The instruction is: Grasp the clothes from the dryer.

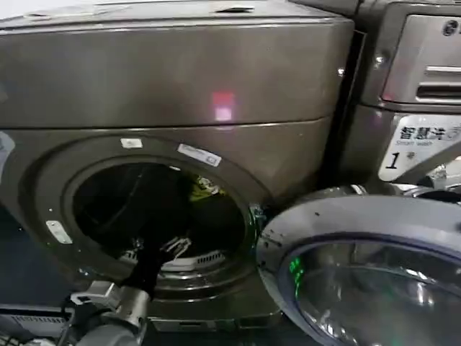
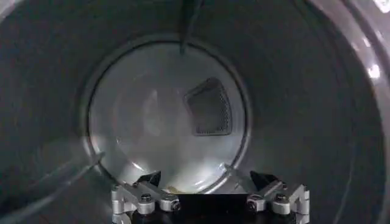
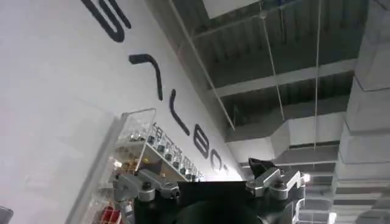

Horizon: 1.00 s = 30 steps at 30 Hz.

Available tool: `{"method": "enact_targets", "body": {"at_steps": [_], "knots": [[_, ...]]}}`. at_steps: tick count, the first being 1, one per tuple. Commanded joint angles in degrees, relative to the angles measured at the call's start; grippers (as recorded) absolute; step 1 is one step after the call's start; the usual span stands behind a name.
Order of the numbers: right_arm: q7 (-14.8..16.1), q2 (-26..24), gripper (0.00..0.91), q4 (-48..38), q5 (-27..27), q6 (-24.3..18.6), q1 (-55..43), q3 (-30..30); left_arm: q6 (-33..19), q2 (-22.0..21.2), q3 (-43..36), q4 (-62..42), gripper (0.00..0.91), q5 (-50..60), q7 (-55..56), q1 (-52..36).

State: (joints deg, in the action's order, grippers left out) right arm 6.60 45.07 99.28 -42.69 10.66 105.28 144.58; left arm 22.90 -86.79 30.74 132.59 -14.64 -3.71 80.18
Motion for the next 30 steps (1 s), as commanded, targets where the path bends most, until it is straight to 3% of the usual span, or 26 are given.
{"method": "enact_targets", "body": {"at_steps": [1,30], "knots": [[0.04,-0.09,0.907,-0.82,0.41,-0.05,0.27,0.98,0.06,-0.11,-0.10,-0.48,0.907,-0.06,-0.03,-0.32],[0.19,-0.14,0.907,-1.57,0.45,-0.17,1.27,2.34,-0.03,0.18,-0.57,-1.13,0.907,0.11,0.01,-0.35]]}}
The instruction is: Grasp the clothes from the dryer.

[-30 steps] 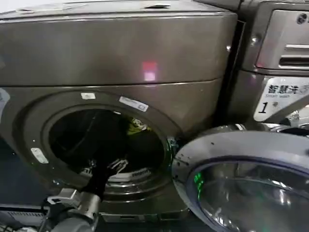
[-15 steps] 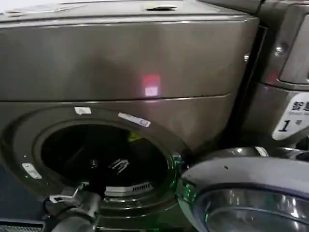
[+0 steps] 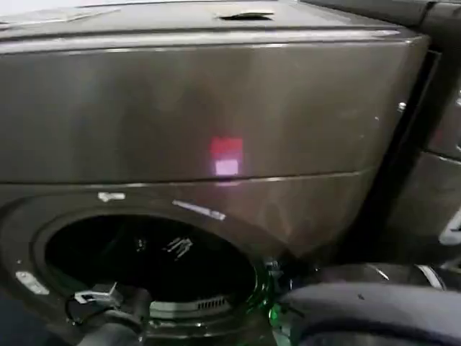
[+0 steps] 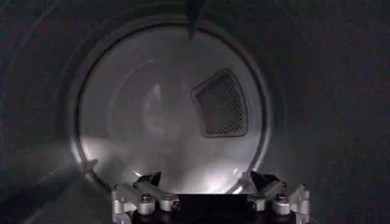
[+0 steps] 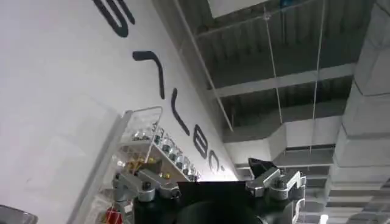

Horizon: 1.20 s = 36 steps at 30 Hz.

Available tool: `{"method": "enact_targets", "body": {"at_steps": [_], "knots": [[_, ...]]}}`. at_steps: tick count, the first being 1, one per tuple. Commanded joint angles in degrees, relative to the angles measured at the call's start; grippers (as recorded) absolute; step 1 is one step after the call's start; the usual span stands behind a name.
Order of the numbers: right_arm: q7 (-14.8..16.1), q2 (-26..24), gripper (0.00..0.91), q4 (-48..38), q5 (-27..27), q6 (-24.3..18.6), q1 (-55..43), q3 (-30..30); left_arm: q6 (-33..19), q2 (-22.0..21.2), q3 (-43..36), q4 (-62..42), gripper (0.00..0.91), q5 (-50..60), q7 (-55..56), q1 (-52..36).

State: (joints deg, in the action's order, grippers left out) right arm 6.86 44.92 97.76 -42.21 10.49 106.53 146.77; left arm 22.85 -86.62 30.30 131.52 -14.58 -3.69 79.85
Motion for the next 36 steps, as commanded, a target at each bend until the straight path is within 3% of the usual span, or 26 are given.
{"method": "enact_targets", "body": {"at_steps": [1,15,19,36], "knots": [[-0.08,0.01,0.907,-0.10,-0.03,0.00,0.00,0.17,0.01,0.00,-0.13,-0.06,0.907,0.05,-0.02,-0.02],[-0.56,-0.05,0.907,0.18,0.52,0.35,-0.69,-0.98,-1.15,-0.14,0.38,-1.97,0.907,0.46,-0.36,-0.83],[0.56,-0.18,0.907,-0.38,4.71,1.02,-0.78,-0.72,-1.20,-0.47,0.88,-5.18,0.907,0.01,-0.40,-3.90],[1.43,0.15,0.907,0.95,7.00,0.71,1.58,1.42,-6.57,1.72,-0.34,-38.96,0.907,-1.61,-0.60,-34.70]]}}
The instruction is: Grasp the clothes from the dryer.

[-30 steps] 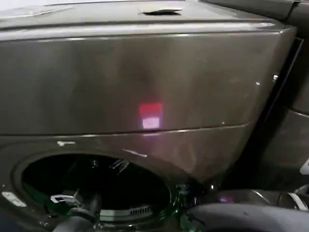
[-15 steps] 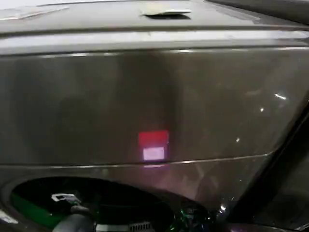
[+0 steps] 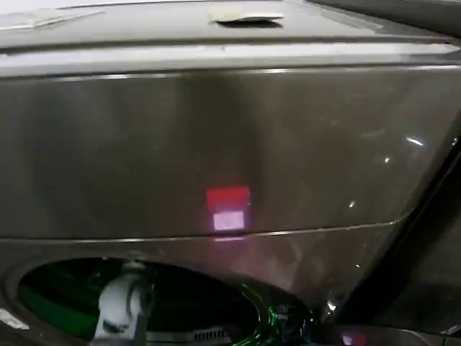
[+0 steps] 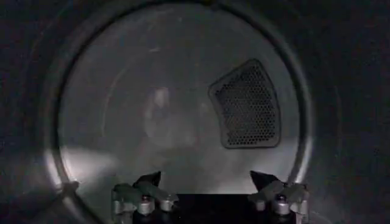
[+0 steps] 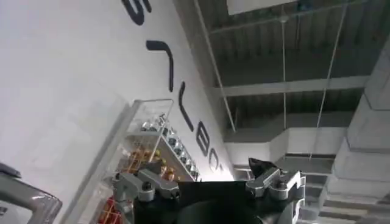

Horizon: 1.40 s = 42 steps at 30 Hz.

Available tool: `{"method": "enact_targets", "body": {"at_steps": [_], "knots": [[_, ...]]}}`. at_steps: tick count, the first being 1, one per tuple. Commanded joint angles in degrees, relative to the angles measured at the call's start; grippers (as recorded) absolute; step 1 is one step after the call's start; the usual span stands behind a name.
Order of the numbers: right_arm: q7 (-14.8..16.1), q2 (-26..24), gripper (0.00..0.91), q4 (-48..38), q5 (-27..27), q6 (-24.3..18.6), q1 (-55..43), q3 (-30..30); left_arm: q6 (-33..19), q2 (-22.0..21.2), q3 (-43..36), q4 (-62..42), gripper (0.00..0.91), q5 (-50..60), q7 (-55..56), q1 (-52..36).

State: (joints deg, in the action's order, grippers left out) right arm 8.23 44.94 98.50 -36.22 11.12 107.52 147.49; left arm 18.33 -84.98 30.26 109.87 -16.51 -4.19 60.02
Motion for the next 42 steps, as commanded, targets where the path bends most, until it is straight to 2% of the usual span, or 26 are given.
{"method": "enact_targets", "body": {"at_steps": [1,13,16,19,22,25,29,34,38,42], "knots": [[0.11,0.21,0.907,0.16,1.10,-0.10,0.65,0.79,-2.54,-0.07,-0.10,-20.18,0.907,0.51,-0.07,-16.65],[0.05,0.35,0.907,0.37,0.50,-0.01,0.94,1.39,-6.10,-0.09,0.16,-40.71,0.907,3.78,-1.97,-29.63],[0.05,0.27,0.907,0.32,0.41,-0.03,1.00,1.24,0.30,1.23,-0.43,-45.52,0.907,8.20,-13.21,-33.00],[0.03,0.33,0.907,0.32,0.37,0.00,1.00,1.08,0.85,3.01,-1.68,-52.22,0.907,14.63,-26.28,-37.90],[0.03,0.47,0.907,0.61,0.24,0.09,0.88,0.79,-1.63,4.99,-5.78,-57.31,0.907,19.99,-35.88,-41.20],[-0.15,0.48,0.907,0.65,-0.73,0.41,0.97,1.11,-7.71,5.94,-8.97,-64.00,0.907,32.92,-42.75,-44.50],[0.03,0.96,0.907,0.69,-0.71,0.39,1.12,1.31,-15.17,5.07,-10.07,-74.23,0.907,46.65,-48.33,-49.97],[0.05,1.27,0.907,0.85,-0.84,0.59,1.70,2.01,-22.10,4.66,-12.26,-82.48,0.907,56.40,-56.54,-55.94],[0.11,1.77,0.907,0.71,-0.79,0.55,1.73,2.12,-23.73,5.42,-14.12,-85.04,0.907,60.99,-58.00,-59.05],[0.10,1.93,0.907,1.48,-0.82,0.70,1.13,1.21,-23.34,6.11,-21.28,-85.91,0.907,63.98,-57.73,-60.65]]}}
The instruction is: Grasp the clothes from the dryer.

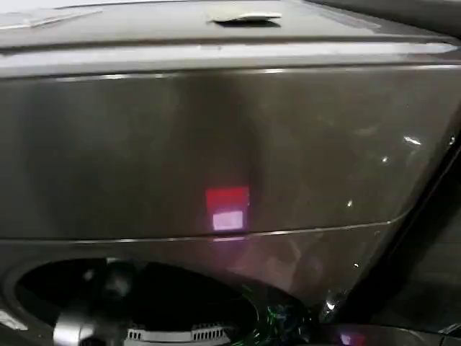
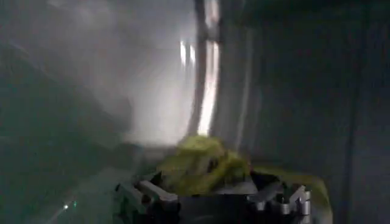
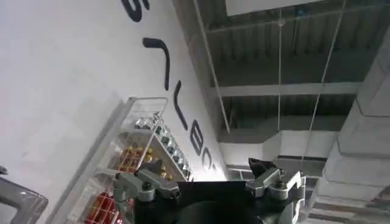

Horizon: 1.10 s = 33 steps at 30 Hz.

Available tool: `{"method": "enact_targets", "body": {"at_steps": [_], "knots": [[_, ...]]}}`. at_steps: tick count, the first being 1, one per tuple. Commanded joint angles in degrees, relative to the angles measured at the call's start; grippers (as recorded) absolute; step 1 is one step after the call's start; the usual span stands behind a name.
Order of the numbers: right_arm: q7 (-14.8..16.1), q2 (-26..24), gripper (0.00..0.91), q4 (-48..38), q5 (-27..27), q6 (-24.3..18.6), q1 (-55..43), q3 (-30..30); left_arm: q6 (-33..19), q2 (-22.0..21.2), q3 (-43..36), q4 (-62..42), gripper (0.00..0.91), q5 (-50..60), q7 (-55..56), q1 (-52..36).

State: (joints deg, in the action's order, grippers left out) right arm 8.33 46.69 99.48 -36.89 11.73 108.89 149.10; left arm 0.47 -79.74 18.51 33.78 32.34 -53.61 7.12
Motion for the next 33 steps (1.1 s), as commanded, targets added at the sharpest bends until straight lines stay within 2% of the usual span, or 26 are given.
{"method": "enact_targets", "body": {"at_steps": [1,8,16,26,28,29,31,33], "knots": [[0.00,0.21,0.907,0.58,-0.15,0.14,-0.33,-0.59,-5.46,0.77,-10.55,-10.59,0.907,15.54,-8.56,-8.29],[0.20,1.14,0.907,0.77,-0.28,0.04,0.07,-0.16,-5.94,-0.02,-14.48,-14.08,0.907,18.35,-9.24,-10.69],[0.28,1.03,0.907,1.50,-0.26,0.03,-0.64,-1.32,-4.73,-0.27,-20.66,-16.77,0.907,15.39,-7.07,-11.25],[0.47,1.55,0.907,1.84,-0.16,-0.37,-1.15,-2.16,-3.71,-1.37,-21.57,-18.11,0.907,13.18,-5.99,-10.37],[0.47,1.54,0.907,1.65,-0.13,-0.44,-1.13,-2.10,-3.67,-1.59,-21.61,-18.35,0.432,12.98,-6.51,-10.23],[0.49,1.56,0.907,1.53,-0.10,-0.50,-1.13,-2.05,-3.66,-1.64,-21.57,-18.35,0.148,12.94,-6.48,-10.19],[0.48,1.65,0.907,1.42,-0.03,-0.54,-1.26,-2.13,-3.73,-1.75,-21.39,-18.27,0.000,12.61,-6.68,-10.19],[0.46,1.66,0.907,1.46,-0.02,-0.54,-1.42,-2.24,-3.83,-1.80,-21.34,-18.26,0.000,12.51,-6.96,-10.32]]}}
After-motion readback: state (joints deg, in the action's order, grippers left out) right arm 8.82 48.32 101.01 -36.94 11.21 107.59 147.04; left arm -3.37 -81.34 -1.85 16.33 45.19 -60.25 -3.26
